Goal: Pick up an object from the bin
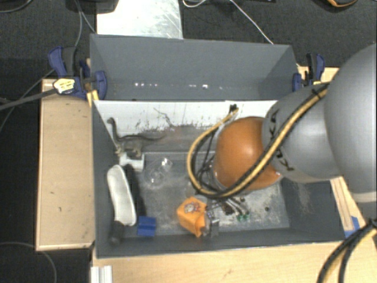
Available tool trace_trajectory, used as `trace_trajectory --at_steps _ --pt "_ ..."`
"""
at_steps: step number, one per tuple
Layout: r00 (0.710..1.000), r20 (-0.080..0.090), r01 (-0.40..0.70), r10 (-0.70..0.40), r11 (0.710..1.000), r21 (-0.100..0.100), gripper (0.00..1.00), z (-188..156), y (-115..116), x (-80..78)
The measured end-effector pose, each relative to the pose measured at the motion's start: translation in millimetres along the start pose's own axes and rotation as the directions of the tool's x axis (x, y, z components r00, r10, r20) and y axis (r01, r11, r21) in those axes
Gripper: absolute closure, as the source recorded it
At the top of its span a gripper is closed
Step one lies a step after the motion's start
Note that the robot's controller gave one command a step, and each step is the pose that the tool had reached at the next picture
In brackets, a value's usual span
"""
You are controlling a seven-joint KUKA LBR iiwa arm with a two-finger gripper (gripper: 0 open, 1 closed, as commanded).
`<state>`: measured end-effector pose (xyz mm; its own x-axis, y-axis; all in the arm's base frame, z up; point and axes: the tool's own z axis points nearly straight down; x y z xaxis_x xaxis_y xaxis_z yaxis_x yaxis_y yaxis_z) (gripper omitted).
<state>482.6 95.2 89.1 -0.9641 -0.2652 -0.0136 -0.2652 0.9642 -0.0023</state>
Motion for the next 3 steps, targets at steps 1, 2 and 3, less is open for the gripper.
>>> trace_trajectory --at_steps 1,2,3 --pt "0.995 0.008 -0.101 0.101 0.995 -0.001 1.00 5.5 19.0 -18.2" --pt "0.995 0.008 -0.100 0.100 0.995 -0.001 1.00 5.2 19.0 -18.3" --pt "0.997 0.011 -0.076 0.076 0.997 -0.001 1.00 -128.0 13.4 -13.5"
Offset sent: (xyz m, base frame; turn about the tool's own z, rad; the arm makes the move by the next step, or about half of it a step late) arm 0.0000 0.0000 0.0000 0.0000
